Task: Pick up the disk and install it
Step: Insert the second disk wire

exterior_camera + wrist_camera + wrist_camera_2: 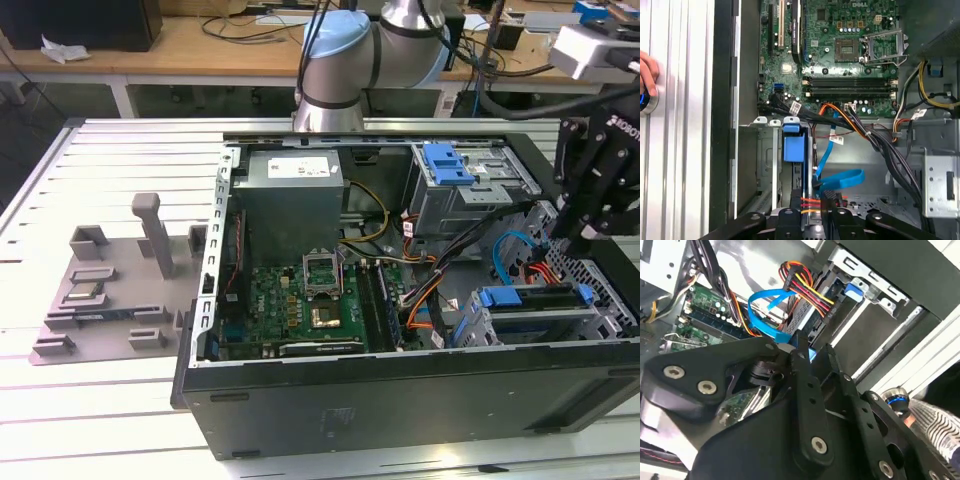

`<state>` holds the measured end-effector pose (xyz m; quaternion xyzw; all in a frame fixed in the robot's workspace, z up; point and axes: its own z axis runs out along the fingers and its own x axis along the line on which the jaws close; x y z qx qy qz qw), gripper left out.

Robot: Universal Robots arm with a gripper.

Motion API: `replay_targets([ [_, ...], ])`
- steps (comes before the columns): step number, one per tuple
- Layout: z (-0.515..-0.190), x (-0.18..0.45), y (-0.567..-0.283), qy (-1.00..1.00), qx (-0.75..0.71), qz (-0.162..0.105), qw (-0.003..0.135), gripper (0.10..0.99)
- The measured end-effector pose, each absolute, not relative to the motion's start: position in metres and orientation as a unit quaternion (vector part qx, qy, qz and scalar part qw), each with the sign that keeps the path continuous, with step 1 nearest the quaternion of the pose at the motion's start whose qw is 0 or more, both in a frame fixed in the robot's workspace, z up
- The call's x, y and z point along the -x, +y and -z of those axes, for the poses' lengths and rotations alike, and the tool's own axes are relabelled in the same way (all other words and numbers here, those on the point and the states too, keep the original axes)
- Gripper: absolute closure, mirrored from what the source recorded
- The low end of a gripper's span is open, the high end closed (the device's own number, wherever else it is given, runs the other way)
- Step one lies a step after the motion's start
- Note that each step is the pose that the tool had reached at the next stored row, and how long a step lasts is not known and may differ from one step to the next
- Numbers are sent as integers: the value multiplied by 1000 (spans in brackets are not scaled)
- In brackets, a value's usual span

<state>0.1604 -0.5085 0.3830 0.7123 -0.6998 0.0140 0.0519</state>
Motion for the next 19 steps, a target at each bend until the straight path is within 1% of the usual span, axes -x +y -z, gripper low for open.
replay_targets([
  [2,-375,-153,-508,-682,-730,-15,51,784],
  [11,-374,-152,-508,-681,-730,-15,51,784],
  [12,-374,-152,-508,-681,-730,-15,51,925],
  [16,-374,-152,-508,-681,-730,-15,51,929],
  [19,-372,-152,-517,-681,-730,-16,52,929],
])
